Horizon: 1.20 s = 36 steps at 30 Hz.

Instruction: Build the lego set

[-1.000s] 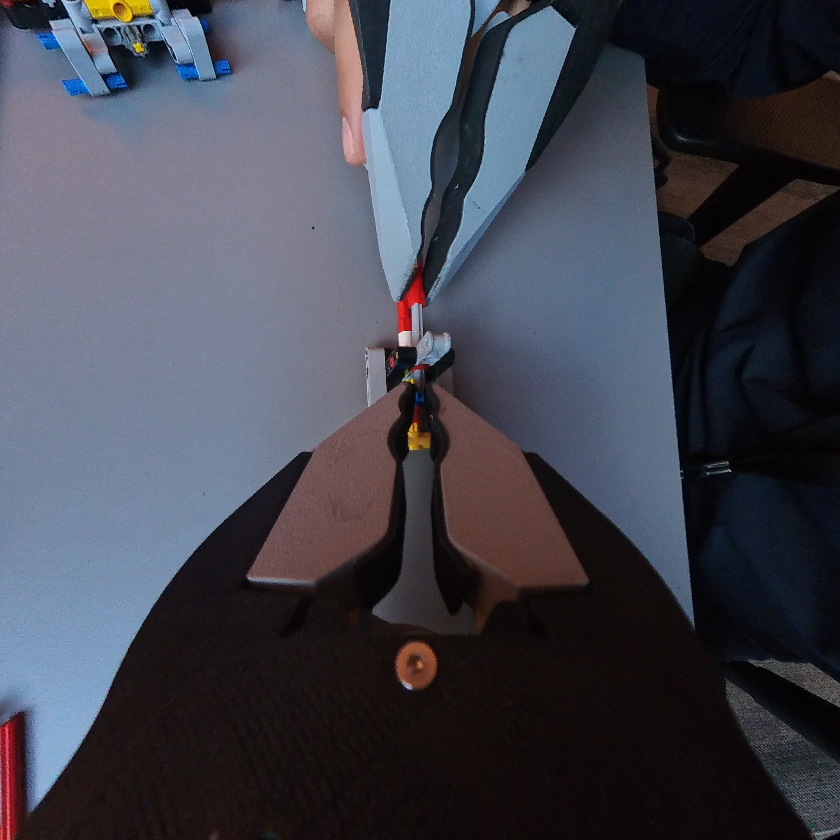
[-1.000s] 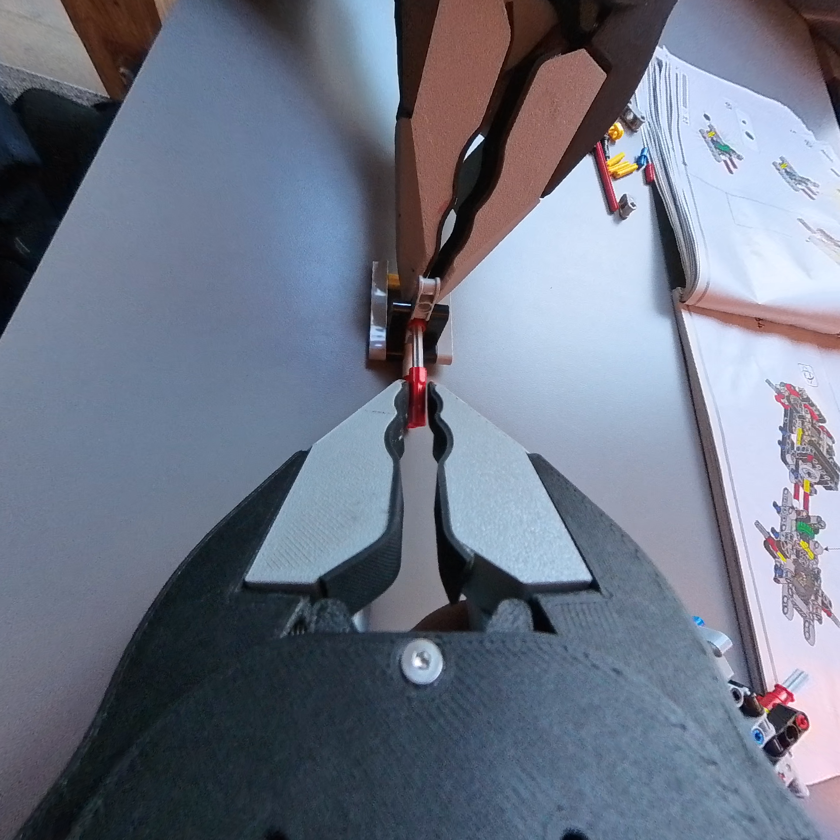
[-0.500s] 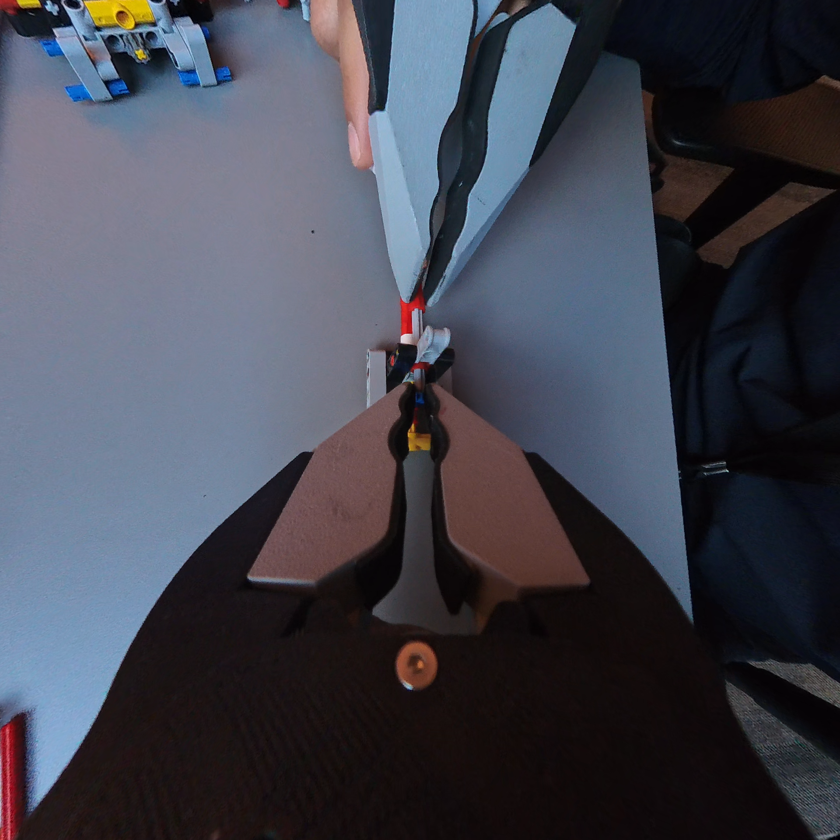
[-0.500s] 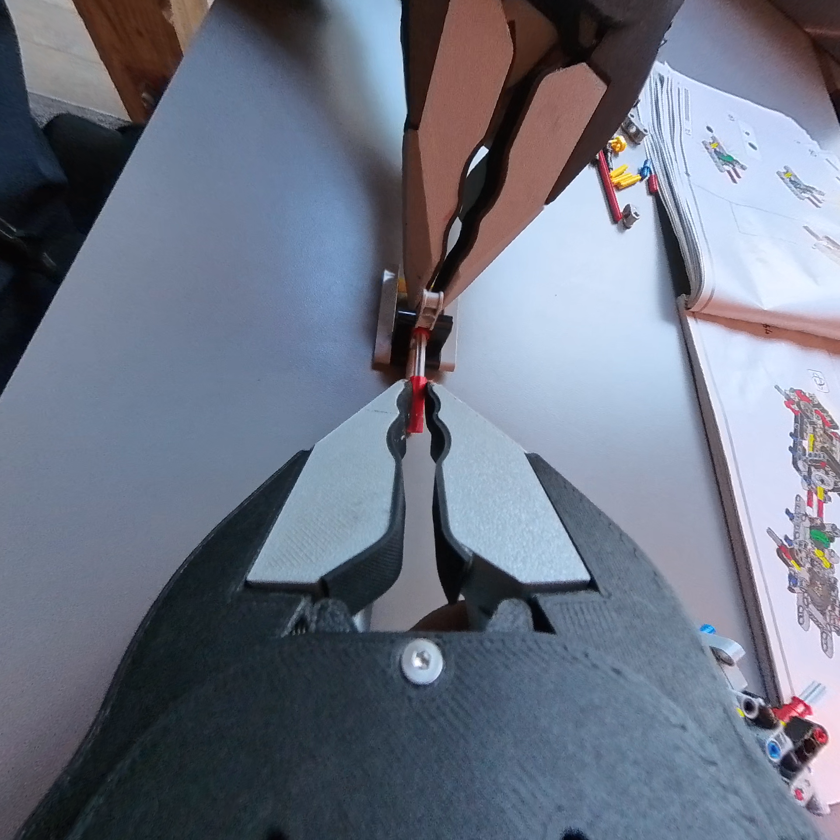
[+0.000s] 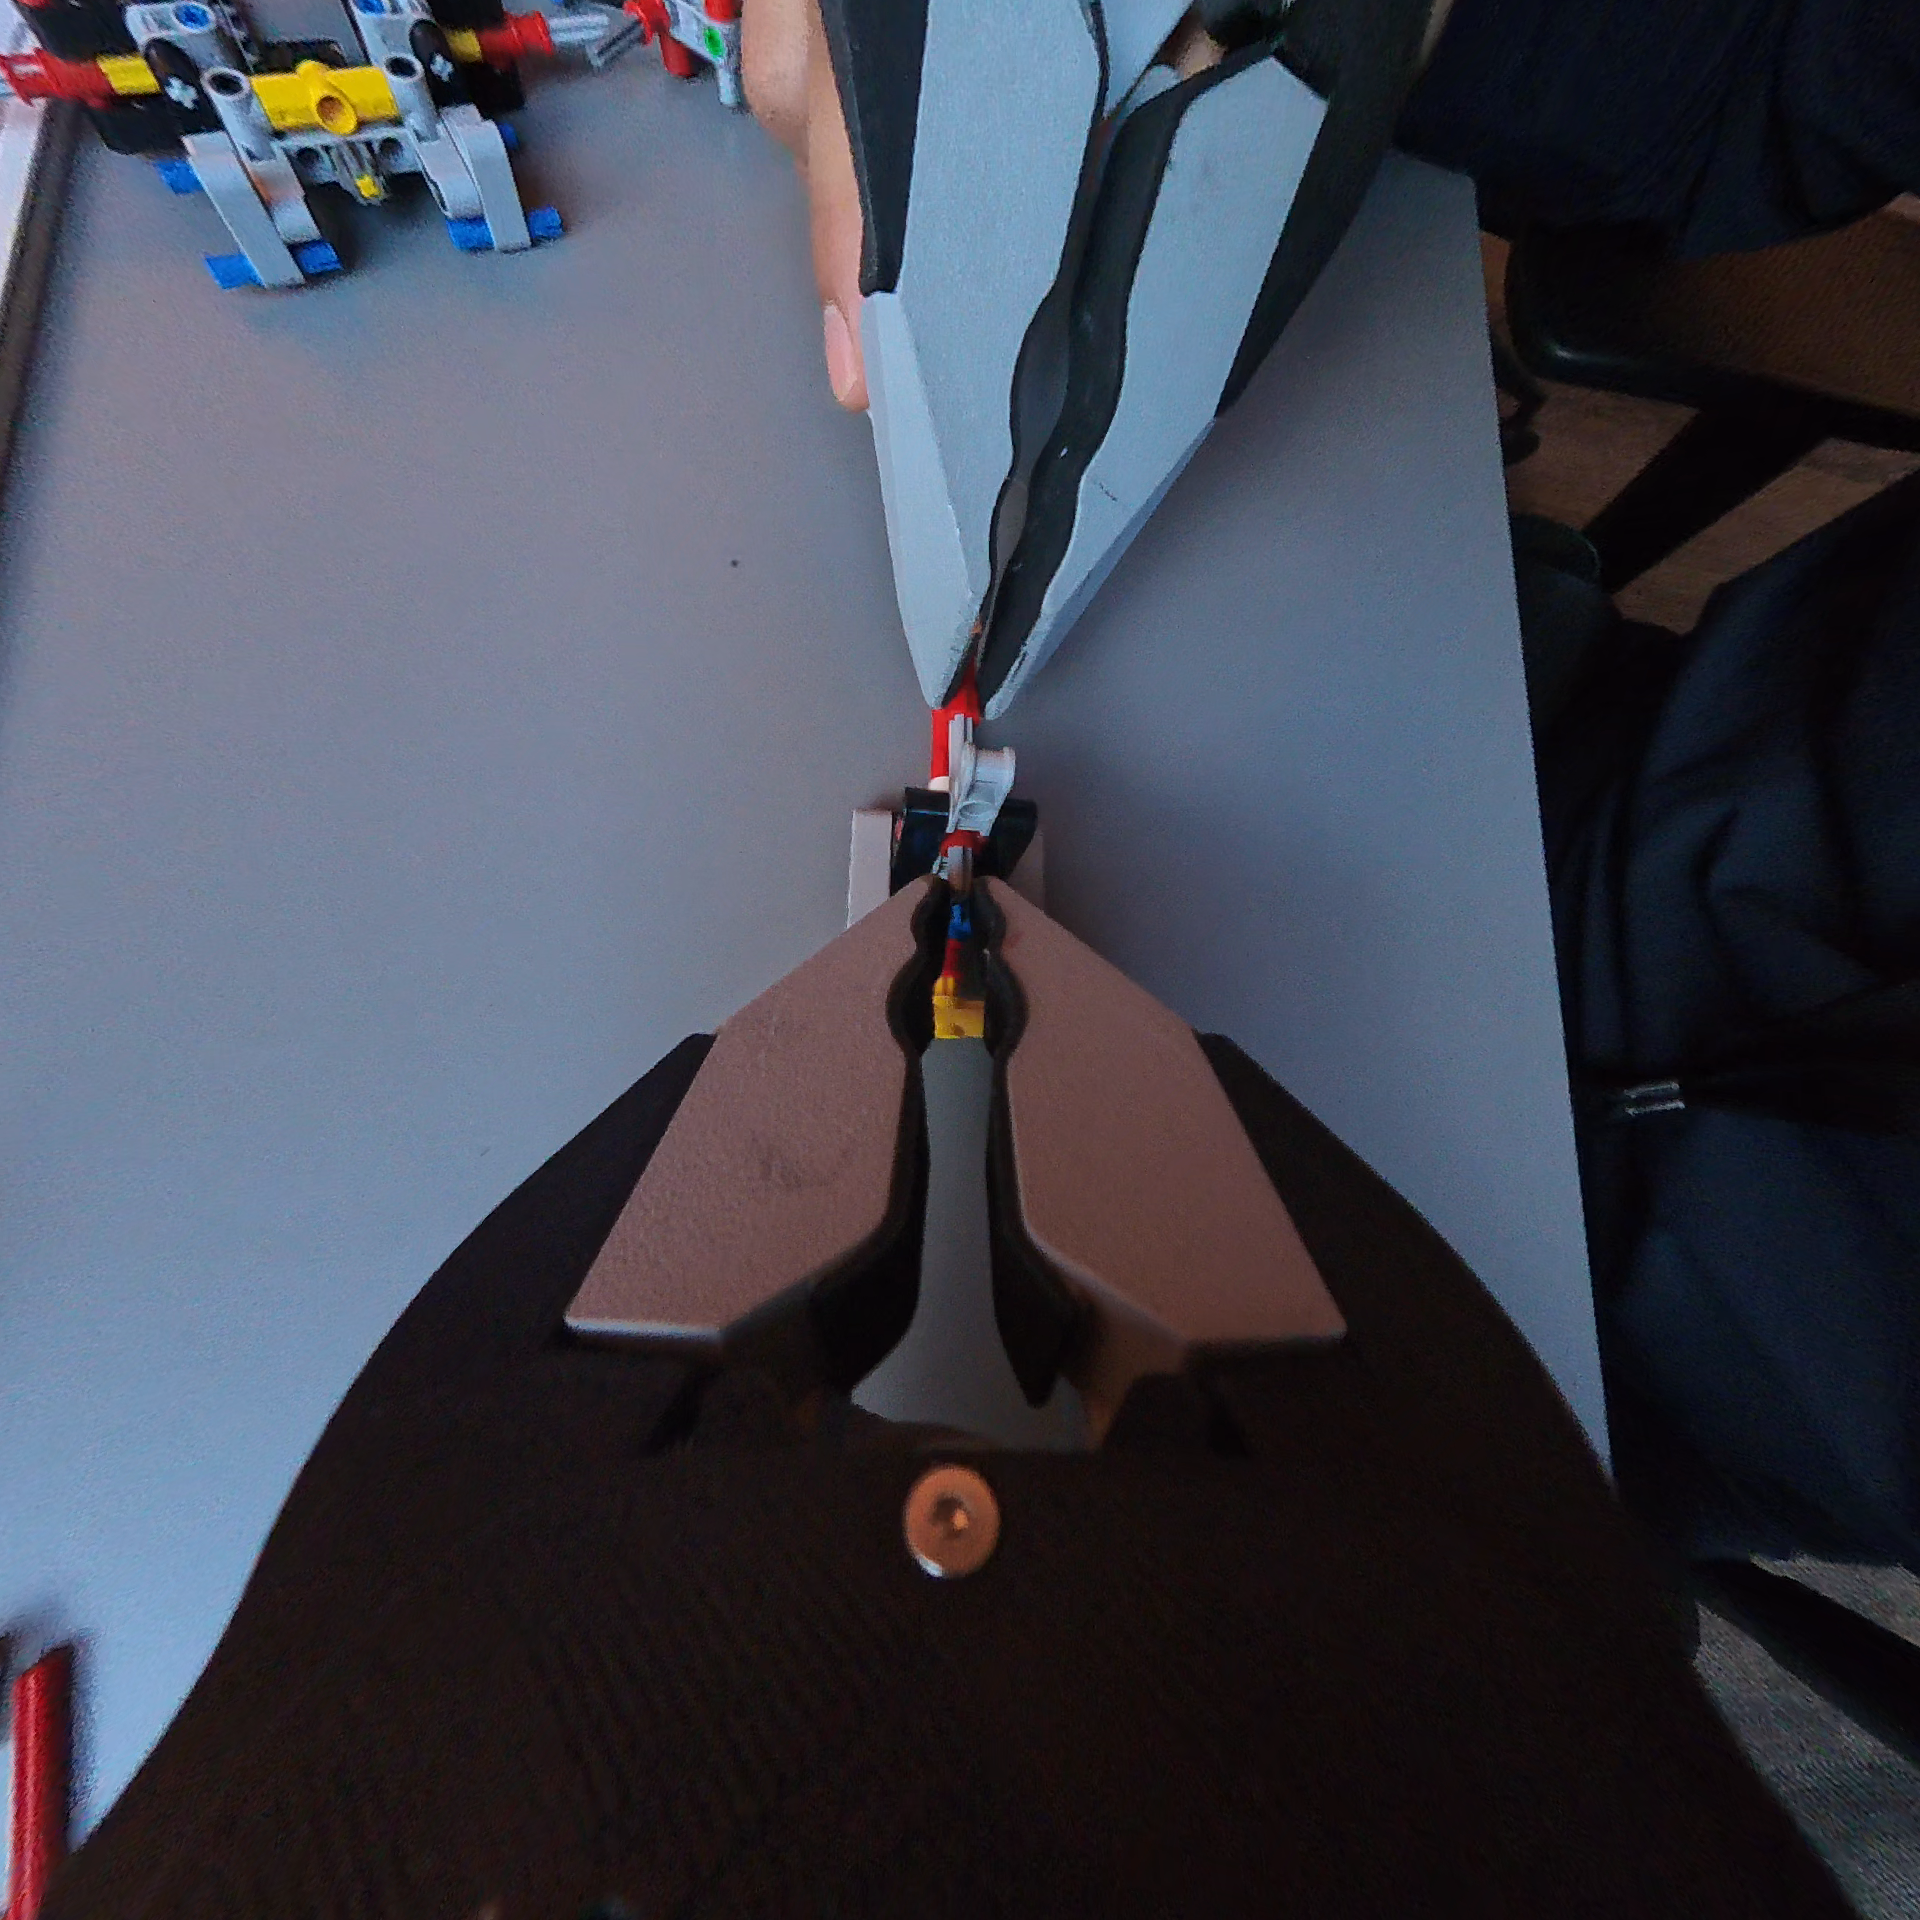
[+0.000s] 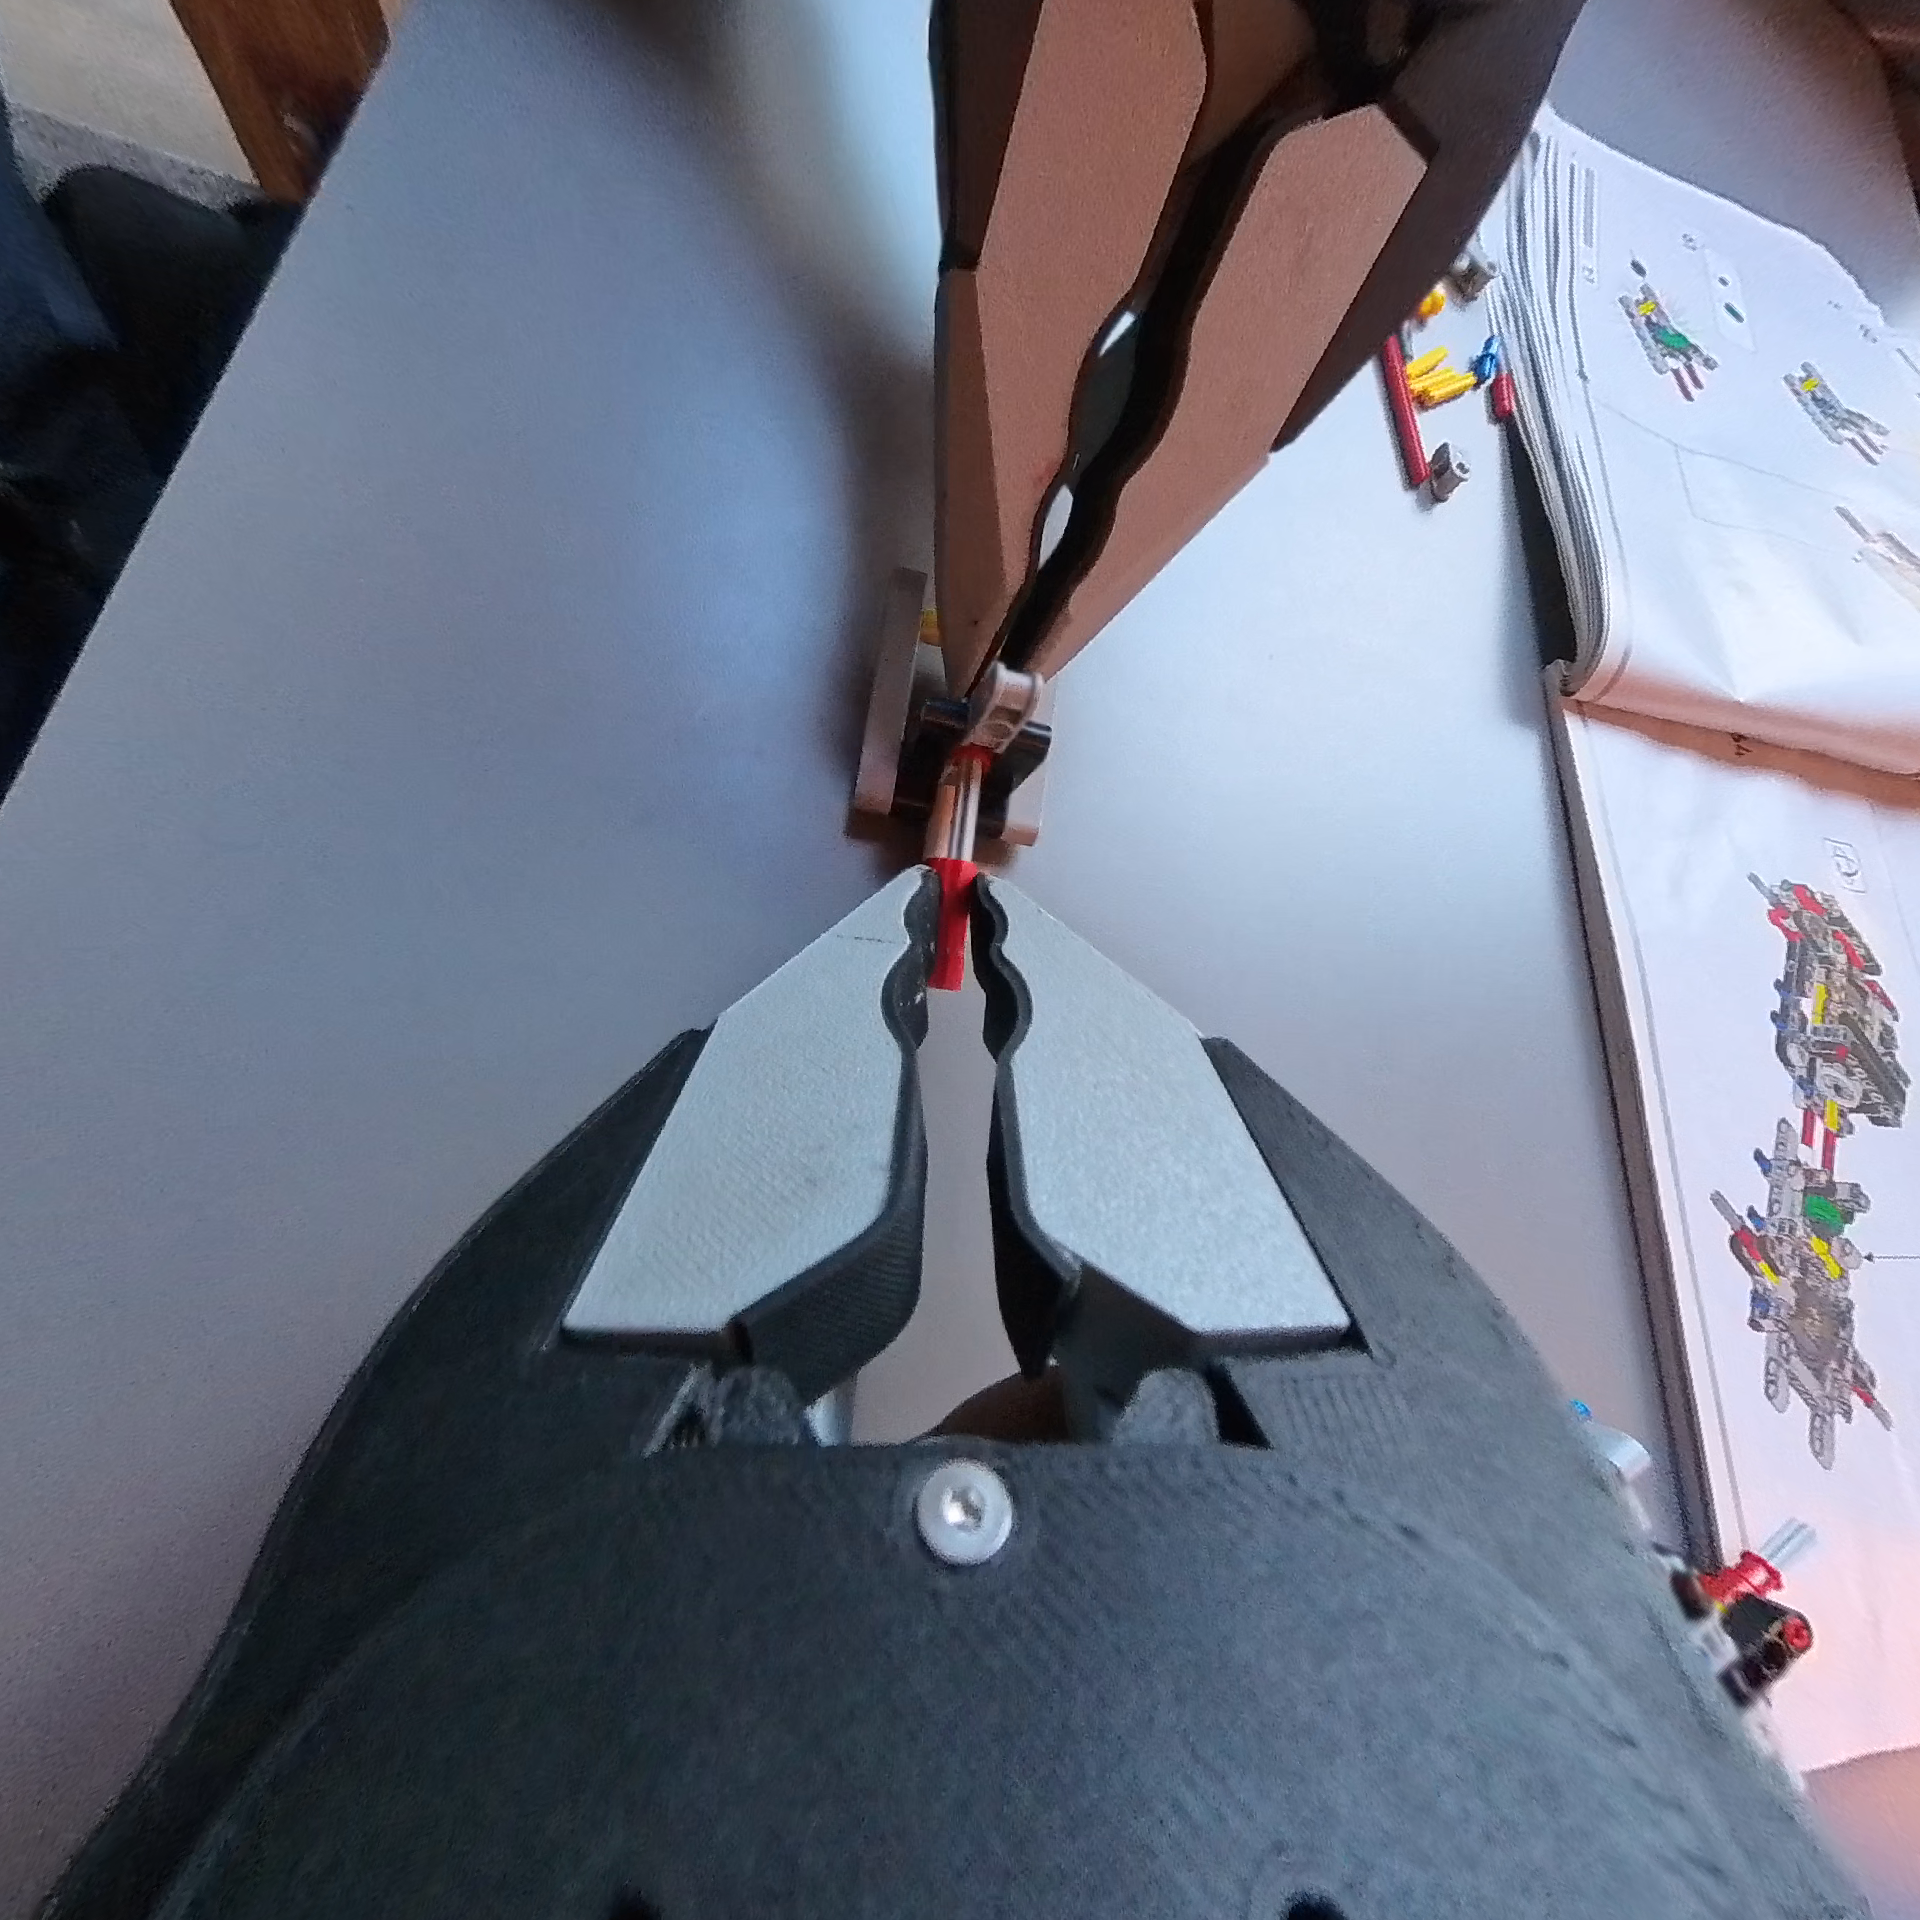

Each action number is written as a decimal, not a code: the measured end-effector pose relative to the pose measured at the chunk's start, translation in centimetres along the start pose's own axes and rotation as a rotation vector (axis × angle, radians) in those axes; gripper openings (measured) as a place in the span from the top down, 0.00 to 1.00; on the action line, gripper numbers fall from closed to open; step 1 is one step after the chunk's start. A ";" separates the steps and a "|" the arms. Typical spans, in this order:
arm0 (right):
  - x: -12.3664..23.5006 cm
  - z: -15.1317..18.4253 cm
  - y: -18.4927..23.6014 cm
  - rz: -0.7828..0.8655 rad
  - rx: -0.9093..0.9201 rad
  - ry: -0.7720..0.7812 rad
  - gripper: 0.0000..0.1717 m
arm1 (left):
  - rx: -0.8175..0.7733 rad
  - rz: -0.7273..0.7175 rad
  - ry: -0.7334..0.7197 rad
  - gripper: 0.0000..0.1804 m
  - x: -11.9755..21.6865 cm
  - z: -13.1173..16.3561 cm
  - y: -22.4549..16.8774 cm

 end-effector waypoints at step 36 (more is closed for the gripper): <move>-0.4 -0.6 -0.2 0.059 0.088 0.124 0.99 | 0.043 0.013 -0.096 1.00 0.8 -2.4 -1.8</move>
Point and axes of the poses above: each gripper's, where its closed fingertips meet, x back along the fingers, z out of its underside, y = z × x across the jaws, the point moved 1 cm from there along x, back along the fingers, and after that the axes turned 2 degrees about -x, right-handed, at the moved point
